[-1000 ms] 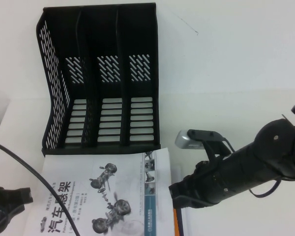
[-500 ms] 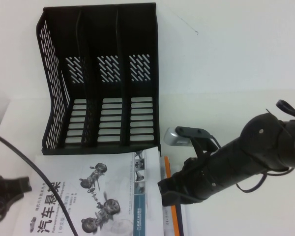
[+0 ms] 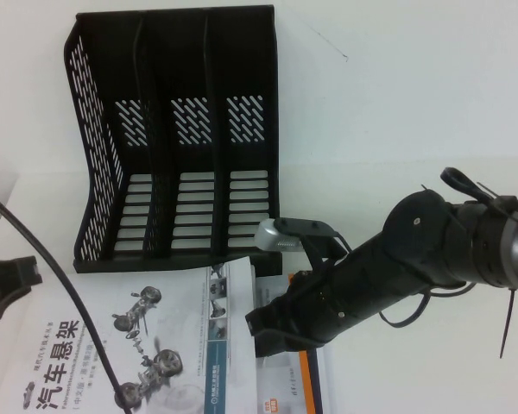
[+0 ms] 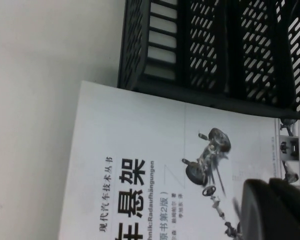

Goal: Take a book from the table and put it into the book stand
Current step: Push book with right arm, then pick up the book with your left arm

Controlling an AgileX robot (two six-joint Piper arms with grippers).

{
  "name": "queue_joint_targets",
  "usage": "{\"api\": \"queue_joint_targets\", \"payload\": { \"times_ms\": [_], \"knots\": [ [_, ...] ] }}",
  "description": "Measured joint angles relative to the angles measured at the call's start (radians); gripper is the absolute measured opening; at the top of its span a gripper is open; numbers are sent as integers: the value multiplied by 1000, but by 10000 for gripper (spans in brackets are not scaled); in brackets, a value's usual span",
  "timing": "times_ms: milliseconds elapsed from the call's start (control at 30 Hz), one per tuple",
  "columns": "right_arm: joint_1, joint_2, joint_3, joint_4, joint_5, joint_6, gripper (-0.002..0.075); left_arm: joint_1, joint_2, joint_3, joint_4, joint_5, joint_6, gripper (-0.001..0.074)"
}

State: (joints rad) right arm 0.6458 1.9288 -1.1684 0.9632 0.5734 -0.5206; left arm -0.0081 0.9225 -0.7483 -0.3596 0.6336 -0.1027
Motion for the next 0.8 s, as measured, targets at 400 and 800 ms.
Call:
{"api": "queue_joint_targets", "payload": {
  "times_ms": [400, 800],
  "knots": [
    [0, -24, -9, -275, -3, 248, 4, 268, 9, -8, -52, 46, 62, -3],
    [-11, -137, -51, -179, 51, 101, 4, 318, 195, -9, -206, 99, 256, -3]
  ]
}}
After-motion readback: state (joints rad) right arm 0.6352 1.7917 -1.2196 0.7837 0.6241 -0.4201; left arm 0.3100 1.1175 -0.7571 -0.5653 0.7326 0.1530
